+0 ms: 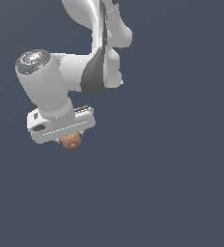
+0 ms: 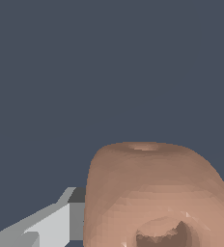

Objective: Pick up the object and move it to a goal position.

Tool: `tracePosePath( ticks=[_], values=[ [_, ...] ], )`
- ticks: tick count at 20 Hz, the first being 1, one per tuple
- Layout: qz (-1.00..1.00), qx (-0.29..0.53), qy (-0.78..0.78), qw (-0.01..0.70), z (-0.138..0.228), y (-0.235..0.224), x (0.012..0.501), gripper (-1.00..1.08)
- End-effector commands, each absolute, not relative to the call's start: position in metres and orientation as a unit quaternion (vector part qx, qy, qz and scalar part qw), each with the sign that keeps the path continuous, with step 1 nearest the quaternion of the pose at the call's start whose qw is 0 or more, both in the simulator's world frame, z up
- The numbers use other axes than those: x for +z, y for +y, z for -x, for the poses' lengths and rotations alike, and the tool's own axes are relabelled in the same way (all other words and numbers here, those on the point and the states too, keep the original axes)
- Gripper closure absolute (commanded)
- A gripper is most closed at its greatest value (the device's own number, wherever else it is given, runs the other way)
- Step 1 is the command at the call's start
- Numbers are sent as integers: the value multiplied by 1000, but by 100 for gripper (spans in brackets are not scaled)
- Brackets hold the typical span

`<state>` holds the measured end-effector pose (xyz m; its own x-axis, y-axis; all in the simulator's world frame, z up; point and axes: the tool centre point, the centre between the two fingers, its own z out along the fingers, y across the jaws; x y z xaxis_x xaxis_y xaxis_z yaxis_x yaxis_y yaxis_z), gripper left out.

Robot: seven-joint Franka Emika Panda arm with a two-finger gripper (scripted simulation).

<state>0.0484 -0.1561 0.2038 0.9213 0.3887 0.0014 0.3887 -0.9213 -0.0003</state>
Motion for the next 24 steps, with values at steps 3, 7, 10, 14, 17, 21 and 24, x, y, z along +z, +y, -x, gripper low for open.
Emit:
tracePosePath(
  ticks=[3, 7, 10, 14, 17, 21, 24],
  values=[
    [980, 0, -199, 0, -62, -180, 224, 108],
    [980, 0, -199, 0, -73, -198, 238, 108],
    [980, 0, -199, 0, -79, -207, 245, 108],
    [980, 0, -199, 0, -84, -216, 252, 108],
    [980, 0, -199, 0, -87, -221, 256, 108],
    [980, 0, -199, 0, -90, -224, 258, 108],
    [980, 0, -199, 0, -90, -225, 259, 108]
  ],
)
